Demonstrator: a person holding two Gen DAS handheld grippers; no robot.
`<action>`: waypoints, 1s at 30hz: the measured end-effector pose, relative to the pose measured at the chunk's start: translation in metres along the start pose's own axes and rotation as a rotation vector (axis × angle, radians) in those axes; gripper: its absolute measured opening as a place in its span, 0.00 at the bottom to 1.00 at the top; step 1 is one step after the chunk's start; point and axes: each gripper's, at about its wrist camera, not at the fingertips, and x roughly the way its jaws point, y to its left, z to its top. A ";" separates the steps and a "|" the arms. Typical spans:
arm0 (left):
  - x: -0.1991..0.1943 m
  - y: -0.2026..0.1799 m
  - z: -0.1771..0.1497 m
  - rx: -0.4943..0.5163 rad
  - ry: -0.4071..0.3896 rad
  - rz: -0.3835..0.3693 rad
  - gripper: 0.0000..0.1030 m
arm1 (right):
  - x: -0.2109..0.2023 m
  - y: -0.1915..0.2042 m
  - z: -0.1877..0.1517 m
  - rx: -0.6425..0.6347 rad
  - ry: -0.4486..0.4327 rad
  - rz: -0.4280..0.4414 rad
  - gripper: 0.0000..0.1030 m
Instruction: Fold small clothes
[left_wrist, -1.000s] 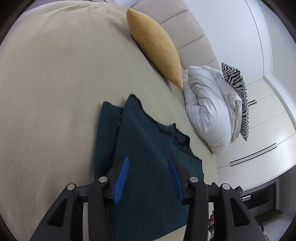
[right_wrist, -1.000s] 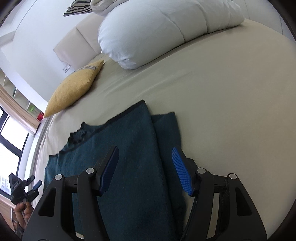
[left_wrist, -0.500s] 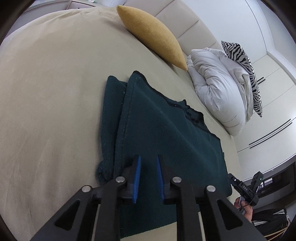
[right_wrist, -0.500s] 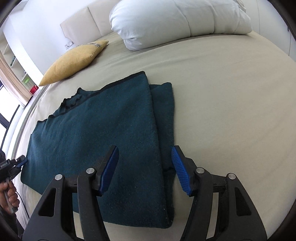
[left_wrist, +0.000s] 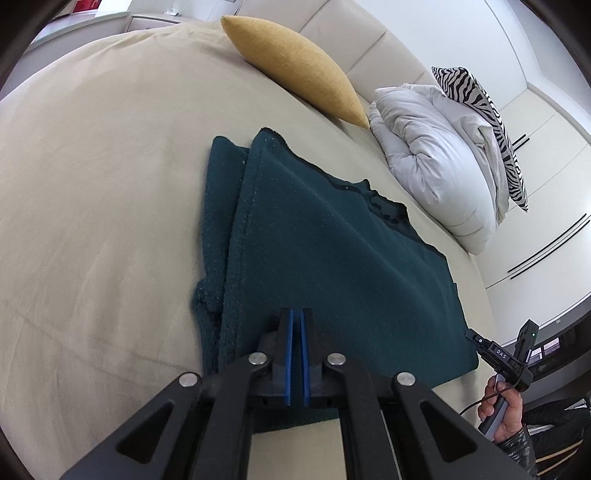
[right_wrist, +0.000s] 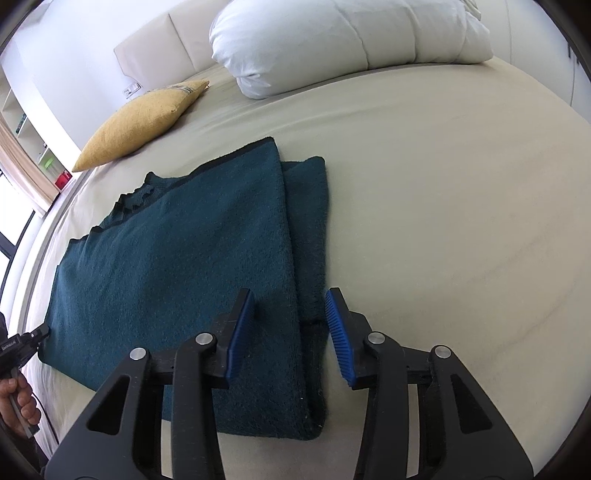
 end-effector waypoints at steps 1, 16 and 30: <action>-0.001 -0.001 -0.001 -0.001 -0.006 0.000 0.03 | -0.001 0.000 0.000 -0.001 0.000 0.001 0.37; -0.007 0.011 -0.022 -0.027 -0.023 -0.003 0.01 | -0.010 0.003 -0.002 -0.048 -0.008 -0.055 0.07; -0.021 0.004 -0.016 0.011 -0.075 -0.031 0.41 | -0.010 0.003 -0.004 -0.005 0.023 0.046 0.19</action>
